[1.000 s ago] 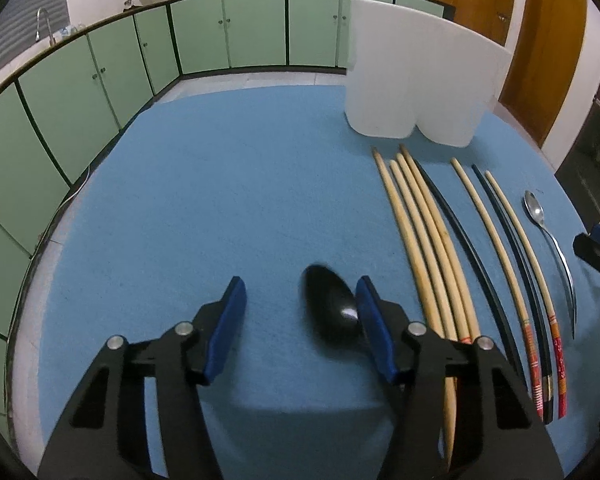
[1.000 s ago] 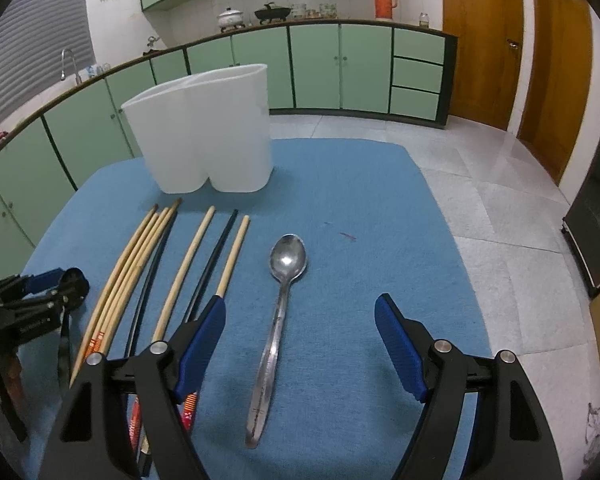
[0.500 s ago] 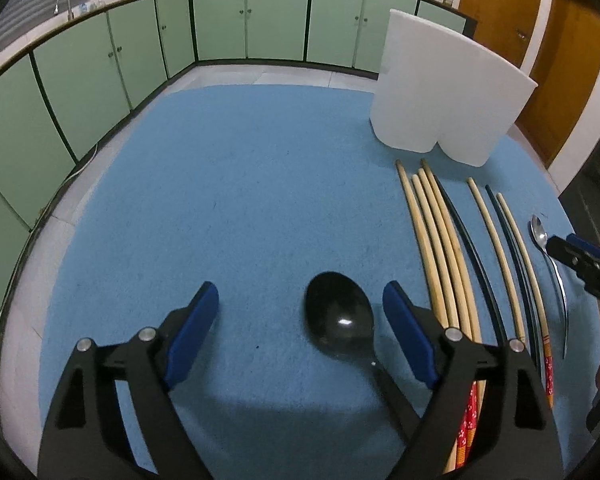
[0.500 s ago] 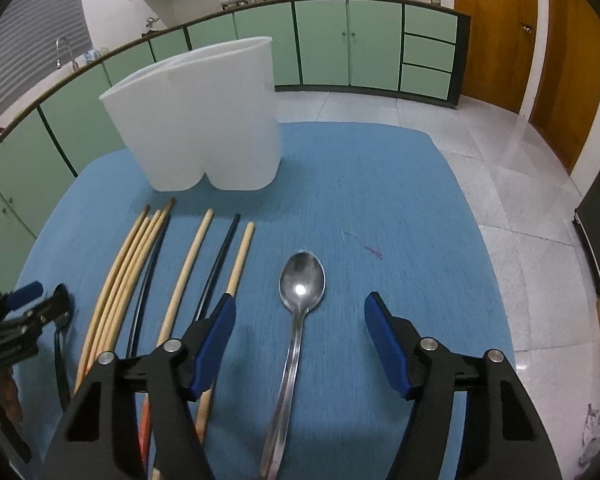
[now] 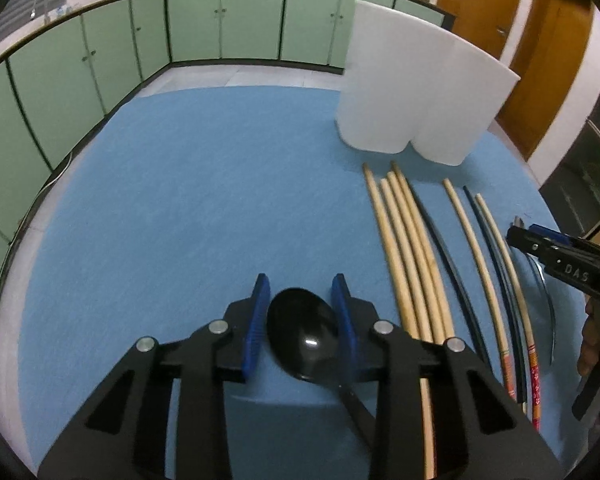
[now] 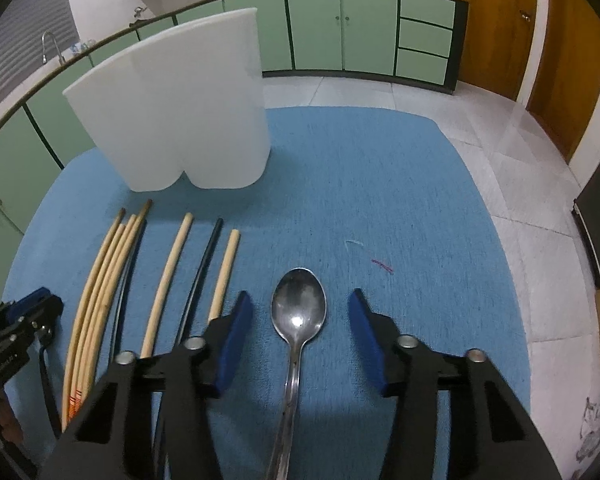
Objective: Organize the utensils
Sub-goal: 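Lower the left gripper onto the black spoon while the right gripper lowers onto the steel spoon, then close the left gripper on the black spoon while the right gripper closes on the steel spoon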
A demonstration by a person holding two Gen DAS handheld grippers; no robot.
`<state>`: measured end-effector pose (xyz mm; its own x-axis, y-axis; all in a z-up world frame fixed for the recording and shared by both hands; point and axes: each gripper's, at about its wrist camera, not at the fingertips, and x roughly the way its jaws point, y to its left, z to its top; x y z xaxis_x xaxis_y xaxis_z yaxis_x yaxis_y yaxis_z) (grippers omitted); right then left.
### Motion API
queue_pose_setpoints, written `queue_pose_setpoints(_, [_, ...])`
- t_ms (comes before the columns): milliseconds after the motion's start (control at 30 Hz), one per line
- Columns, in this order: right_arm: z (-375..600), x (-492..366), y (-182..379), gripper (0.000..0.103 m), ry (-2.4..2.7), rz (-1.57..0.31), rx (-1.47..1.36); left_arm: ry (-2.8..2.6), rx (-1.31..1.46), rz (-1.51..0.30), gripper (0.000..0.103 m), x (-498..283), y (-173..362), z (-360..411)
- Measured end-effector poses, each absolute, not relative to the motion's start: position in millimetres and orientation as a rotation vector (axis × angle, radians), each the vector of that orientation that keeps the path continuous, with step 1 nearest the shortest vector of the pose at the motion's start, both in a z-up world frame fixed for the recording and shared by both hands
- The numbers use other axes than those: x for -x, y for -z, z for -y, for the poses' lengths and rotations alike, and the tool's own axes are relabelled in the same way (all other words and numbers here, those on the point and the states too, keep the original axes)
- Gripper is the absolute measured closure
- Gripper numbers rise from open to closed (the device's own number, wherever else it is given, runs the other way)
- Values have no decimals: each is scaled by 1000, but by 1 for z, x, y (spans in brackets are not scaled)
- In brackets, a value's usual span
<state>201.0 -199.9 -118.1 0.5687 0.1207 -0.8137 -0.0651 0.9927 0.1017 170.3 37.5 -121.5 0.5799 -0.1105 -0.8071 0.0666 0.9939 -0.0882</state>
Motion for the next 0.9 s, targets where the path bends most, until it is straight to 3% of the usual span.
queue_pose_setpoints(133, [197, -197, 119, 68, -123, -947, -49, 161, 21, -919, 73, -176, 118, -26])
queue_pose_setpoints(267, [198, -195, 121, 69, -127, -939, -45, 189, -5, -919, 72, -179, 116, -21])
queue_pose_setpoints(300, [197, -194, 121, 69, -128, -938, -44, 185, -4, -919, 68, -178, 116, -22])
queue_pose_setpoints(333, [198, -194, 120, 69, -129, -938, -44, 191, -5, -918, 56, -177, 114, -24])
queue_pose_setpoints(400, [198, -193, 121, 69, -132, -937, -44, 167, 0, -908, 42, -172, 110, -28])
queue_pose_setpoints(433, [198, -194, 121, 69, -133, -937, -45, 160, 2, -908, 41, -169, 110, -29])
queue_pose_setpoints(567, [199, -193, 120, 69, -136, -935, -45, 138, -9, -935, 46, -165, 116, -29])
queue_pose_setpoints(633, [200, -193, 120, 69, -138, -936, -47, 139, 9, -959, 57, -169, 121, -29])
queue_pose_setpoints(900, [201, -200, 117, 69, -141, -951, -40, 152, -15, -975, 63, -175, 118, -19])
